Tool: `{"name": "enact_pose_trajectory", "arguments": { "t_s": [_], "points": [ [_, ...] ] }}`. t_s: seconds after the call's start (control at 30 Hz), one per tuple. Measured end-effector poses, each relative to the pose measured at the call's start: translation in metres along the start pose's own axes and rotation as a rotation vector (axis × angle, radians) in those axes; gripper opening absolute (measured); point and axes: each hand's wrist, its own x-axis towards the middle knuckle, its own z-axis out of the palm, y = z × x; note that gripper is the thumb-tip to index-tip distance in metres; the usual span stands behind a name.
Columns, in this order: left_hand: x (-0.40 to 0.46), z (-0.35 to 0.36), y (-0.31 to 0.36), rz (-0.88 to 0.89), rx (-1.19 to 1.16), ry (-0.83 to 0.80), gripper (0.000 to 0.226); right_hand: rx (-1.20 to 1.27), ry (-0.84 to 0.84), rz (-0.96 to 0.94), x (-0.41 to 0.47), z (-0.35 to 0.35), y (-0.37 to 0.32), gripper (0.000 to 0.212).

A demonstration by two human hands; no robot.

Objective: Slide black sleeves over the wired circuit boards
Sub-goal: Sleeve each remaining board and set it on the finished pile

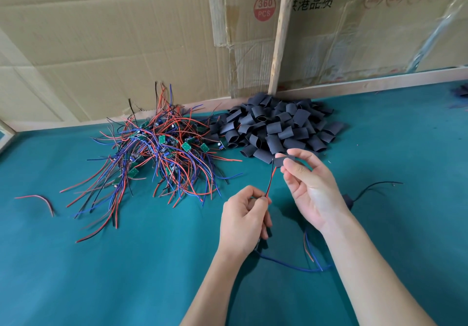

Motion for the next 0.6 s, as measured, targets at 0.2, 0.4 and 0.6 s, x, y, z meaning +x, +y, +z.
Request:
{"name": "enact_pose_trajectory", "arguments": {
  "t_s": [0.2, 0.4, 0.6],
  "points": [
    [0.0016, 0.002, -0.0016, 0.021, 0.032, 0.001, 0.012, -0.029, 0.027, -0.025, 0.0005, 0.0008, -0.0032, 0.034],
    [0.0016, 0.0021, -0.0024, 0.028, 0.042, 0.003, 0.012, -0.142, 0.039, -0.032, 0.0015, -0.0011, -0.0022, 0.042],
    [0.0008, 0.0012, -0.0021, 0.034, -0.017, 0.004, 0.014, -0.366, -0.001, 0.073, -0.0006, -0.0019, 0.0041, 0.053]
  ]
}}
